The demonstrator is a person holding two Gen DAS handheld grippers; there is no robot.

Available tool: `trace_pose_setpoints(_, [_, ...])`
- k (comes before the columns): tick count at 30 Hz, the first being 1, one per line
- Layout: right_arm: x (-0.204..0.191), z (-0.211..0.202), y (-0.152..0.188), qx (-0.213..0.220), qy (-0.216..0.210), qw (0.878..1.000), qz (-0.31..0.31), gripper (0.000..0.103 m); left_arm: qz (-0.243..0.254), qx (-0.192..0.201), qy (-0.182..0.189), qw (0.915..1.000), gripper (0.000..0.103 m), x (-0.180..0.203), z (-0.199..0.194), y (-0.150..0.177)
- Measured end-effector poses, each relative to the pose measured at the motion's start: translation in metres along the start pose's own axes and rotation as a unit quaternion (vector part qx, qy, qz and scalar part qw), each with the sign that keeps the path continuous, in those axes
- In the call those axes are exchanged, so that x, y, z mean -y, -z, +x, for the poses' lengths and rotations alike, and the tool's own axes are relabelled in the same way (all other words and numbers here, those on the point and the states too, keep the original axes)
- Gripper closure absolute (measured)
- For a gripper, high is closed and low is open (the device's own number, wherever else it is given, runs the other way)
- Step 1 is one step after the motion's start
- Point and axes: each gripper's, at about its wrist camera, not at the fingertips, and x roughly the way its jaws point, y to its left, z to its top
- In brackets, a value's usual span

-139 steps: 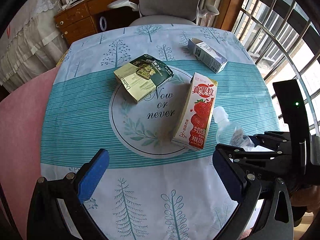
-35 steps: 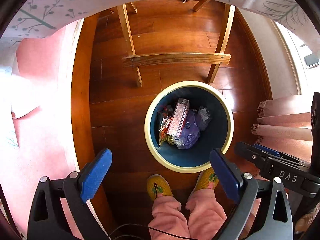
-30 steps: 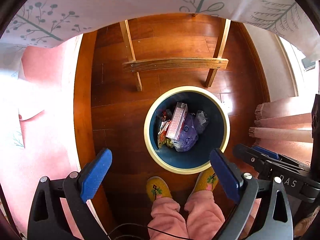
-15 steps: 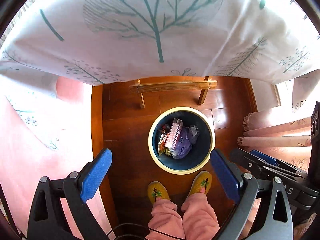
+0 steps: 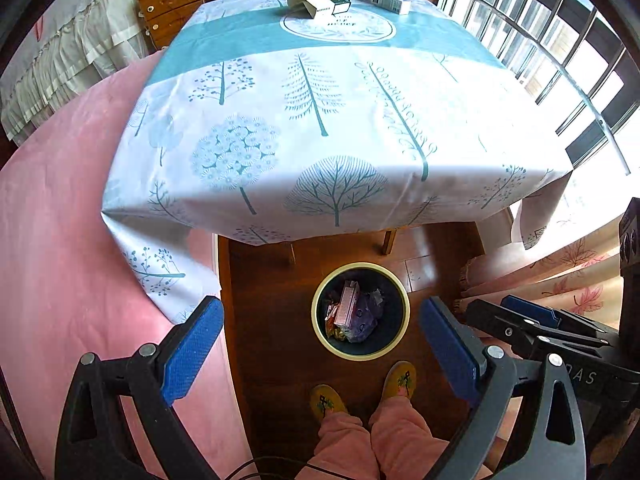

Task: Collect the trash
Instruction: 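Raise both open tools from the bin back over the table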

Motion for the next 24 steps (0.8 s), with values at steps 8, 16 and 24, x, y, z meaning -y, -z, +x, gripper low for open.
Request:
trace_pose_setpoints(8, [-0.037, -0.053, -0.017, 0.065, 0.017, 0.997, -0.032, 0.037, 0.005, 0.061, 0.002, 0.9981, 0.005, -0.025, -0.057, -0.031])
trace_pose_setpoints(16, [-0.060, -0.086, -0.055, 0.124, 0.019, 0.991, -0.045, 0.037, 0.007, 0.103, 0.007, 0.9946, 0.005, -0.050, -0.087, -0.070])
trace_pose_setpoints(24, [-0.069, -0.107, -0.128, 0.153, 0.021, 0.985, -0.072, 0.037, -0.035, 0.126, 0.009, 0.9914, 0.005, -0.069, -0.092, -0.142])
